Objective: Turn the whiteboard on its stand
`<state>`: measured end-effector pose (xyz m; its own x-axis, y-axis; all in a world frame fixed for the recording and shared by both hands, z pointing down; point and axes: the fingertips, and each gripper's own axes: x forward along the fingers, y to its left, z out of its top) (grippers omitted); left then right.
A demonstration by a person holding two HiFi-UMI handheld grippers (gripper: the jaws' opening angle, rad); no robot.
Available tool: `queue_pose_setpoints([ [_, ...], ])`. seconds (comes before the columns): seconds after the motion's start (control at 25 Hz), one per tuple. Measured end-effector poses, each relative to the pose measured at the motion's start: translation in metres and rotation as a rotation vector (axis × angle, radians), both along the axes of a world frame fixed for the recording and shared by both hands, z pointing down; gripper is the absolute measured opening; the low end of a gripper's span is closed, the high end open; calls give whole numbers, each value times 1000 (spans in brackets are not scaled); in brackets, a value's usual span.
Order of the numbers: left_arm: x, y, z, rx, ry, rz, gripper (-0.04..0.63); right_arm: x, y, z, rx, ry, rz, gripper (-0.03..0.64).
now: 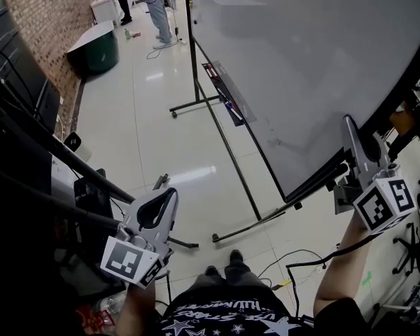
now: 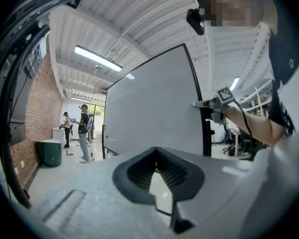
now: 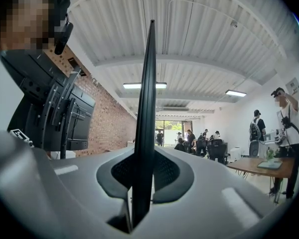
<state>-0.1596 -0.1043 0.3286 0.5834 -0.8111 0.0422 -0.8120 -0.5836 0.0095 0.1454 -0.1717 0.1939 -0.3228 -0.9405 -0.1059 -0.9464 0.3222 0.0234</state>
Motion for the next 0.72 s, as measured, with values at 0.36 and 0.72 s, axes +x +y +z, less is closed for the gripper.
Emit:
queue_pose_setpoints([
  [0.36,24,12,-14,39,-39,-15,5,9,26,1,-7,23,10,48],
  [0.72,62,44,-16,36,-41,9,5,19,61,1,8,14,-20,48],
])
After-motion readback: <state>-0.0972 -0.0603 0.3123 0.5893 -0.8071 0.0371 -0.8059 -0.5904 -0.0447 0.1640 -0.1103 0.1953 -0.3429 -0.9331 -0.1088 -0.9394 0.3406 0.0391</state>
